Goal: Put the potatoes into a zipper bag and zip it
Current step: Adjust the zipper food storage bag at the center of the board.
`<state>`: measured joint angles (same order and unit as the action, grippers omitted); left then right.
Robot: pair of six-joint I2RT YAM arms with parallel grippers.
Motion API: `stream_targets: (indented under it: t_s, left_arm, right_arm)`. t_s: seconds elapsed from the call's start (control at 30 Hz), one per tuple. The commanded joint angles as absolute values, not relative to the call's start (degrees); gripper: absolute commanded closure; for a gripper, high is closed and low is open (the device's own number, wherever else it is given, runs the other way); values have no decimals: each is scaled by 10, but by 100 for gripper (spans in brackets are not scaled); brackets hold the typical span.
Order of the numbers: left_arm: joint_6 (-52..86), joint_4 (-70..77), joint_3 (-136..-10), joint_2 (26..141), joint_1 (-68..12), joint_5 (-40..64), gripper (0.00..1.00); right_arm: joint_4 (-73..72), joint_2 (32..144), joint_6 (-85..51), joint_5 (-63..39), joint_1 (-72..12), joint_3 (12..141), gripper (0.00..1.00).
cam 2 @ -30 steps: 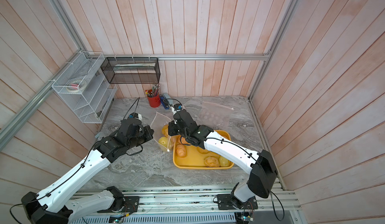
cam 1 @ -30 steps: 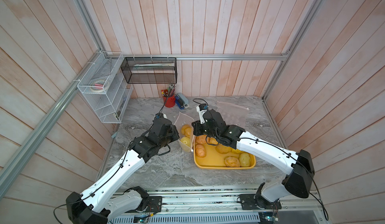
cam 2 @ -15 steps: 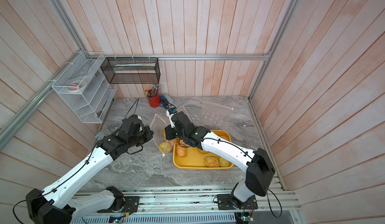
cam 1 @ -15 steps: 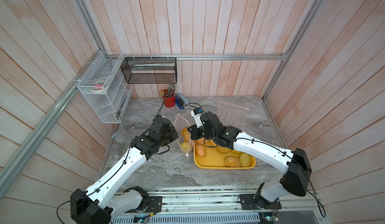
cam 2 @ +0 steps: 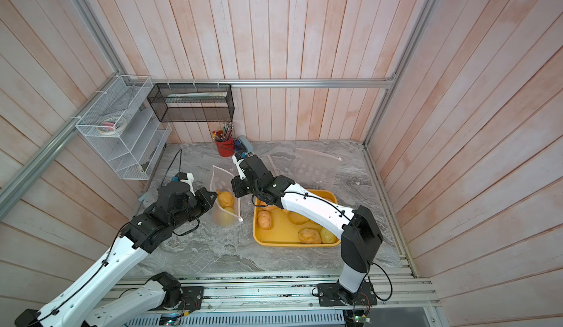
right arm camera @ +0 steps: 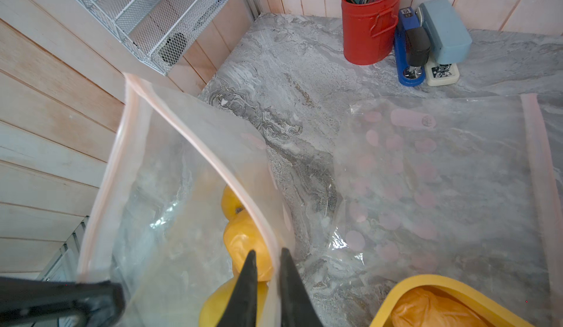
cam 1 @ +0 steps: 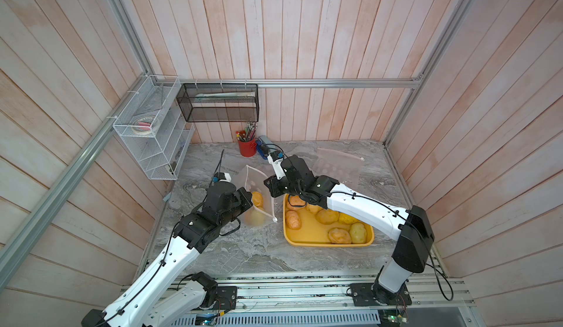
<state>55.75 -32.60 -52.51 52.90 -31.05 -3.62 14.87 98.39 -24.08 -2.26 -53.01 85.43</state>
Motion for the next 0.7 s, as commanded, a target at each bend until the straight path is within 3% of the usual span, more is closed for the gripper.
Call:
stream_targets:
  t_s: [0.0, 0.3, 0.53, 0.67]
  left_arm:
    - [578, -325, -514, 550, -304, -58, 100]
    - [575, -332, -518, 588, -258, -35, 100]
    - [582, -337, -501, 591, -202, -13, 100]
    - [581, -338, -497, 610, -177, 12, 100]
  right_arm:
    - [149, 970, -223, -22, -533, 848, 64]
    - [-45, 760, -201, -34, -535, 605, 3]
    - [-217, 661, -193, -60, -560, 427, 2]
    - [-279, 703, -163, -31, -606, 400, 11]
